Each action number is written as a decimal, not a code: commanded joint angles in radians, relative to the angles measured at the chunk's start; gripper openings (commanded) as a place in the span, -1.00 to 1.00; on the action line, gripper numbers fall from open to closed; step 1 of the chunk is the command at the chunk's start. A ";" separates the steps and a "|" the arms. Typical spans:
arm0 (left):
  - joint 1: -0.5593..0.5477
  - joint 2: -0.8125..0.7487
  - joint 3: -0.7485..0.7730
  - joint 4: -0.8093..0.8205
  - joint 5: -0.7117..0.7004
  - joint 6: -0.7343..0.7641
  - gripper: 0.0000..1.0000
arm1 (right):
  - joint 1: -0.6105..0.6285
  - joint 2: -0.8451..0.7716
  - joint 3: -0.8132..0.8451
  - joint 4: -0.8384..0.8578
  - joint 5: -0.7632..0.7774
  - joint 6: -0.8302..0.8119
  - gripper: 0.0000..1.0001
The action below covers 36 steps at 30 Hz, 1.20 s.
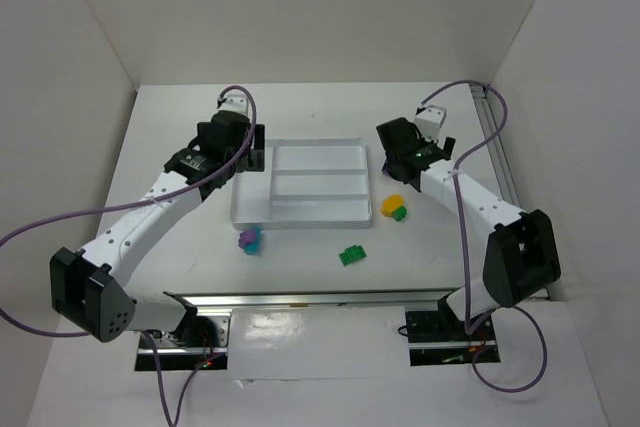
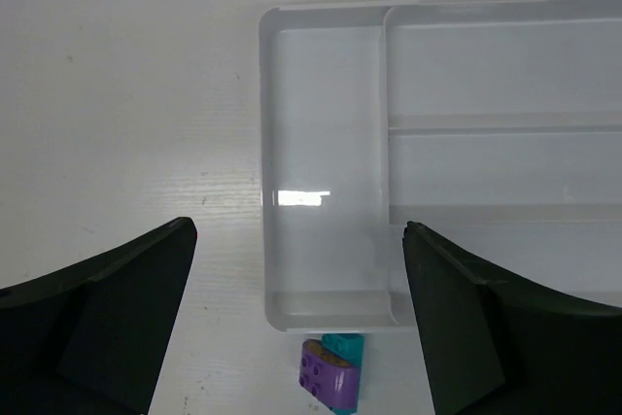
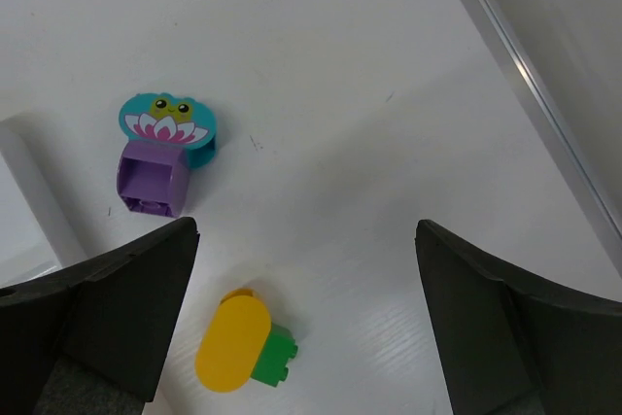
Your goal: Sort the legos into containers by color
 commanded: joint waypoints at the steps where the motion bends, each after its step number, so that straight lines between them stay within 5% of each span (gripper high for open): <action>1: 0.013 0.011 0.052 -0.024 0.096 -0.049 1.00 | -0.006 -0.061 -0.012 0.023 -0.002 0.014 1.00; 6: 0.013 0.031 0.086 -0.033 0.197 -0.035 1.00 | -0.006 -0.047 0.014 -0.027 -0.002 0.092 1.00; 9: 0.013 0.031 0.096 -0.033 0.221 -0.035 1.00 | -0.006 -0.018 0.041 -0.039 -0.037 0.121 0.67; 14: 0.023 0.011 0.096 -0.021 0.268 -0.035 1.00 | -0.031 0.068 0.121 -0.061 -0.298 0.125 0.98; 17: 0.023 0.020 0.107 -0.030 0.277 -0.035 1.00 | -0.058 0.146 0.169 -0.042 -0.425 0.140 0.92; 20: 0.023 0.020 0.107 -0.030 0.297 -0.026 1.00 | -0.068 0.203 0.224 -0.052 -0.459 0.166 0.78; 32: 0.023 0.049 0.089 -0.030 0.297 0.014 1.00 | -0.109 0.387 0.288 -0.050 -0.498 0.181 0.78; 36: 0.023 0.069 0.089 -0.030 0.288 0.025 1.00 | -0.118 0.399 0.278 -0.023 -0.522 0.161 0.58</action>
